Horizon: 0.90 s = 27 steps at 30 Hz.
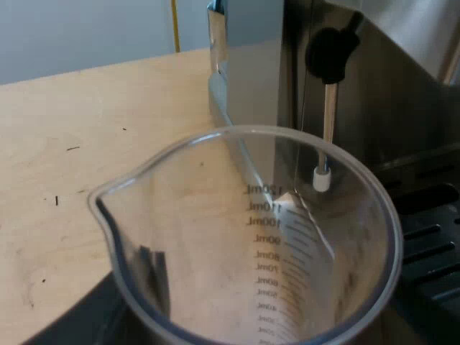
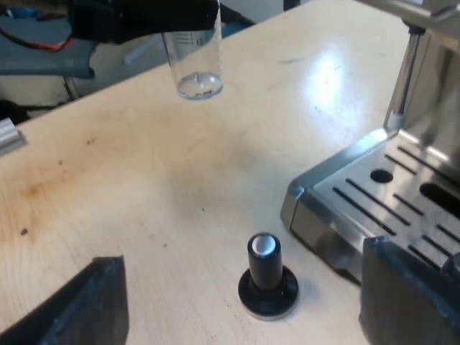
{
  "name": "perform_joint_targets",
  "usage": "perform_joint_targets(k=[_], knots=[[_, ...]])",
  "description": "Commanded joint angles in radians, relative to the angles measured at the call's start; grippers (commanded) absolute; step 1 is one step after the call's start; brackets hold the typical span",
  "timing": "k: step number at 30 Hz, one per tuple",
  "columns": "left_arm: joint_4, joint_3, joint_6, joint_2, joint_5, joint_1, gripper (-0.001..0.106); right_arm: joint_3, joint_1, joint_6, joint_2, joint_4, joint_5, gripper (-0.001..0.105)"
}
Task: Pour the beans into the coffee machine
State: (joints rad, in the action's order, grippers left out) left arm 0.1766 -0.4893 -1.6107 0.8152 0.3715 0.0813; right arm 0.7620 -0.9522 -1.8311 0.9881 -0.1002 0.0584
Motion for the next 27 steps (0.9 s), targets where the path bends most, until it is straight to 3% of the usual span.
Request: perform_joint_targets(k=[1,11,12,16,17,27], knots=[[-0.072,0.019,-0.008,-0.008,0.007,0.000,0.028,0.015,-0.002,-0.004,0.027,0.025,-0.003,0.068],[-0.157,0.067,-0.018,-0.008,-0.031,0.000,0.028,0.015,-0.002,-0.004,0.101,0.084,-0.003,0.068],[-0.205,0.085,-0.058,0.001,-0.040,0.000,0.028,0.015,-0.002,0.030,0.133,0.140,-0.003,0.068],[-0.256,0.101,-0.074,0.013,-0.042,0.000,0.028,0.015,-0.002,0.058,0.158,0.178,-0.022,0.068],[-0.349,0.124,-0.103,0.059,-0.041,0.000,0.028,0.015,-0.002,0.057,0.166,0.185,-0.033,0.068],[-0.434,0.124,-0.098,0.201,-0.046,0.000,0.028,0.015,-0.002,0.057,0.226,0.241,-0.064,0.068]])
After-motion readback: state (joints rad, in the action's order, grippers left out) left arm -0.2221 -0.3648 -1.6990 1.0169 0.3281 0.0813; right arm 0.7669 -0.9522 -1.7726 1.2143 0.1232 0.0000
